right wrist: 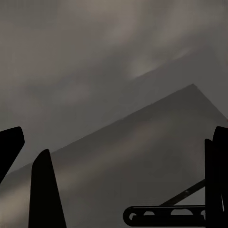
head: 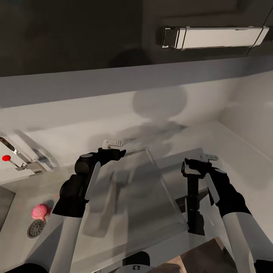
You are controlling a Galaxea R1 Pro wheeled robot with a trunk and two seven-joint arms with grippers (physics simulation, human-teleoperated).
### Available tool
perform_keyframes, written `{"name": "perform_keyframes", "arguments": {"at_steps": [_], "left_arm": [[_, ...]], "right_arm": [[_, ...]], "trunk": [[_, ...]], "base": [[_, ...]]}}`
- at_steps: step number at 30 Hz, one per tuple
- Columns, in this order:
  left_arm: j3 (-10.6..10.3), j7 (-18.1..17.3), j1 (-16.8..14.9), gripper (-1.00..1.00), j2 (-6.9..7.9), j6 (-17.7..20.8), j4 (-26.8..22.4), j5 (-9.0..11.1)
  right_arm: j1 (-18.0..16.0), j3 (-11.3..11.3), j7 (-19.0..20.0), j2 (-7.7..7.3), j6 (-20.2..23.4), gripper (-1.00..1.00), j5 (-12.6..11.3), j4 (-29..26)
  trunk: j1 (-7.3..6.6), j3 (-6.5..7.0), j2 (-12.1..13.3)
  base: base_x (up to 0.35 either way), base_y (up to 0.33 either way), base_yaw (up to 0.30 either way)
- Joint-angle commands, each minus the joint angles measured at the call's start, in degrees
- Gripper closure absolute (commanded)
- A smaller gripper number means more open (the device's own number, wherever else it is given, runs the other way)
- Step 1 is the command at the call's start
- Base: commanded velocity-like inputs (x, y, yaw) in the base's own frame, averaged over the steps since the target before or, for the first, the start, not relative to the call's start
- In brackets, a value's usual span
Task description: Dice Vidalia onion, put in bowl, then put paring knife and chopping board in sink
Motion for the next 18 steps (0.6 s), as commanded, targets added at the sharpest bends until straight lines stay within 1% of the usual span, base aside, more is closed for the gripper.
{"name": "perform_keyframes", "arguments": {"at_steps": [1, 11, 18], "left_arm": [[0.05, -0.15, -0.05, -1.0, -0.02, 0.3, -0.05, 0.03], [0.05, -0.15, -0.05, -1.0, -0.02, 0.3, -0.05, 0.02], [0.05, -0.15, -0.05, -1.0, -0.02, 0.3, -0.05, 0.03]], "right_arm": [[-0.03, -0.1, 0.17, 0.0, 0.38, -1.0, -0.26, -0.06], [-0.03, -0.05, 0.23, 0.0, 0.58, -1.0, -0.26, -0.05], [-0.03, -0.02, 0.21, 0.0, 0.6, -1.0, -0.26, -0.08]], "trunk": [[0.03, -0.1, -0.1], [0.03, -0.1, -0.1], [0.03, -0.1, -0.1]], "base": [[0.0, 0.0, 0.0], [0.0, 0.0, -0.003], [0.0, 0.0, -0.232]]}}
